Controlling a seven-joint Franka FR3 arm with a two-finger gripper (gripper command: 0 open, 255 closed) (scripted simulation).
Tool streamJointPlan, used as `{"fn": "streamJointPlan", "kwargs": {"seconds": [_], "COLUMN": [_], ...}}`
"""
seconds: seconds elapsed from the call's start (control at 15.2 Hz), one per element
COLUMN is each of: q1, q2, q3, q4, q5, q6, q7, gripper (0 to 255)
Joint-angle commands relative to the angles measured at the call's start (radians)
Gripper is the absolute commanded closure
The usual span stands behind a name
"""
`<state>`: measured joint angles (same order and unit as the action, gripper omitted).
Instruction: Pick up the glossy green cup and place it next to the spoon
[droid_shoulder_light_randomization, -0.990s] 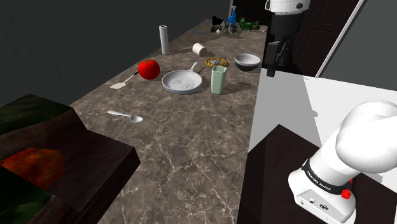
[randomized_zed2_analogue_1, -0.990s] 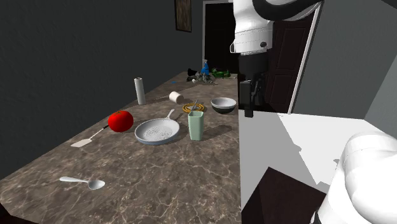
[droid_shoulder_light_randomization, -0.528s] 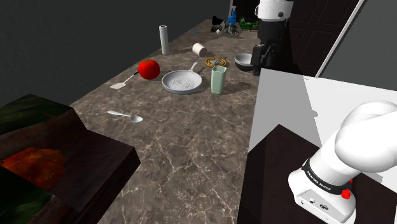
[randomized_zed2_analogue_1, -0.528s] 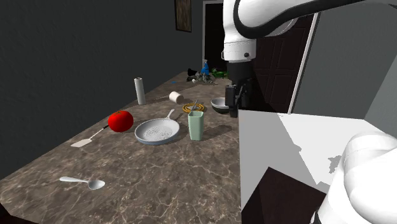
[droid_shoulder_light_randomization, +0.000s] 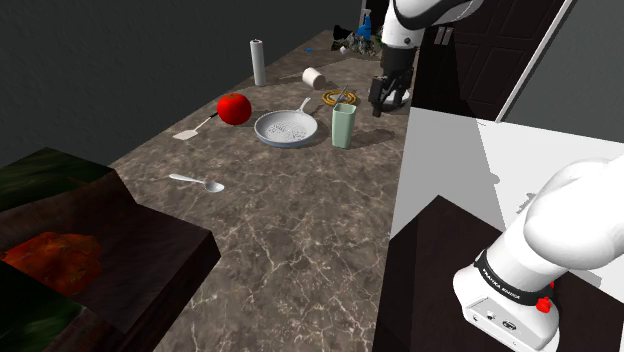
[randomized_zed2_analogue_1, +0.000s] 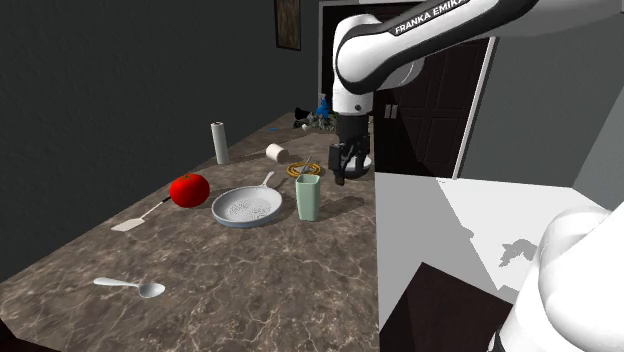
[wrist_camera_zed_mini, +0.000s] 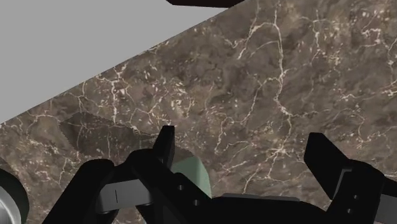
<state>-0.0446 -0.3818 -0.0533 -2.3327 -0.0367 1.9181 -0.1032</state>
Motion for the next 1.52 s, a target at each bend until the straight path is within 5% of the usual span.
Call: {"fn": "streamJointPlan", "kwargs": {"seconds": [0.0, 0.92, 1.45], "q1": [-0.007, -0.055, -0.055], "q2": [0.067, 0.523, 0.578], "q3": [-0.016, -0.086, -0.082], "q4": [0.033, 0.369, 0.335], "q5": [0.005, 0.127, 0.141], "q6": [0.053, 0.282, 0.37], "q7": [-0.012, -0.112, -0.121], "gripper": [0, 0, 0]}}
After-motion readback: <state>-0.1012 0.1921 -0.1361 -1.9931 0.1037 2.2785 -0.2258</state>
